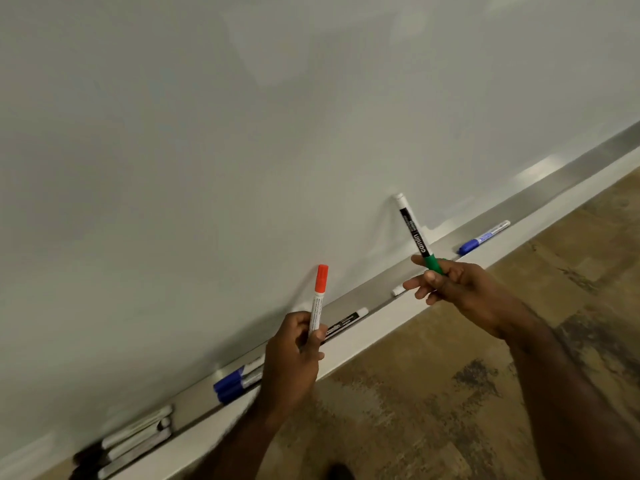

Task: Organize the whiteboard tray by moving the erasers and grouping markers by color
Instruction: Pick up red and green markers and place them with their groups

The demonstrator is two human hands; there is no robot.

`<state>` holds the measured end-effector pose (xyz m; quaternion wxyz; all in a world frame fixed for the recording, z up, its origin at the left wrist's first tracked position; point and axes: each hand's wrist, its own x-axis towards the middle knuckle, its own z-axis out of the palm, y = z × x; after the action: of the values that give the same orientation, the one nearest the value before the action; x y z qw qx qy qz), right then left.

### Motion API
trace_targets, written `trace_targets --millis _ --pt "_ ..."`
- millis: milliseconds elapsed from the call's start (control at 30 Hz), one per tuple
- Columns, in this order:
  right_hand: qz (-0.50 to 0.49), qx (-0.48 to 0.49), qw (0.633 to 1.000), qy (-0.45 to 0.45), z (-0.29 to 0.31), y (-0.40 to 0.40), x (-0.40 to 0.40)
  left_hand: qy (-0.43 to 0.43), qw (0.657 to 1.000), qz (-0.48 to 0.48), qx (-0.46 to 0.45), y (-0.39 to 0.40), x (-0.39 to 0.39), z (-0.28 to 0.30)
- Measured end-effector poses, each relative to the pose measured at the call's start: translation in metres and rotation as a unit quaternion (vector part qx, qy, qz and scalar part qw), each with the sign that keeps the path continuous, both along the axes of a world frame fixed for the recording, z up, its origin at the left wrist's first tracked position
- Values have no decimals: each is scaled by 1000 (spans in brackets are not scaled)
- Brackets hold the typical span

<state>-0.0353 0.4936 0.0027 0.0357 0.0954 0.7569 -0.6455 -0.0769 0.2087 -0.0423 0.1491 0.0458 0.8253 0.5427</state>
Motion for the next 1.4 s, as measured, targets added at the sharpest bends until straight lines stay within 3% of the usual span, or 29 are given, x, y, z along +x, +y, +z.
trace_targets --millis 267,433,533,767,867,1033,1233,1400 --pt "15 16 1000 -21 10 -13 -1 2 996 78 -48 -94 30 3" --pt "53 211 967 -131 1 -19 -2 -19 991 118 -65 -132 47 0" --pt "88 267 946 -163 -3 -29 -9 -27 989 134 -64 -144 54 1" --pt "6 332 940 -75 2 -63 -29 -22 987 152 -54 -167 64 11" --pt "-8 448 894 11 -1 -93 -37 -27 981 188 -40 -187 67 12" --pt "88 552 823 99 -18 -164 -49 -47 954 296 24 -230 77 13" --pt "193 625 751 90 -50 -198 -55 -67 906 404 108 -271 91 13" --pt "183 634 749 58 -66 -192 -50 -101 866 461 163 -292 99 9"
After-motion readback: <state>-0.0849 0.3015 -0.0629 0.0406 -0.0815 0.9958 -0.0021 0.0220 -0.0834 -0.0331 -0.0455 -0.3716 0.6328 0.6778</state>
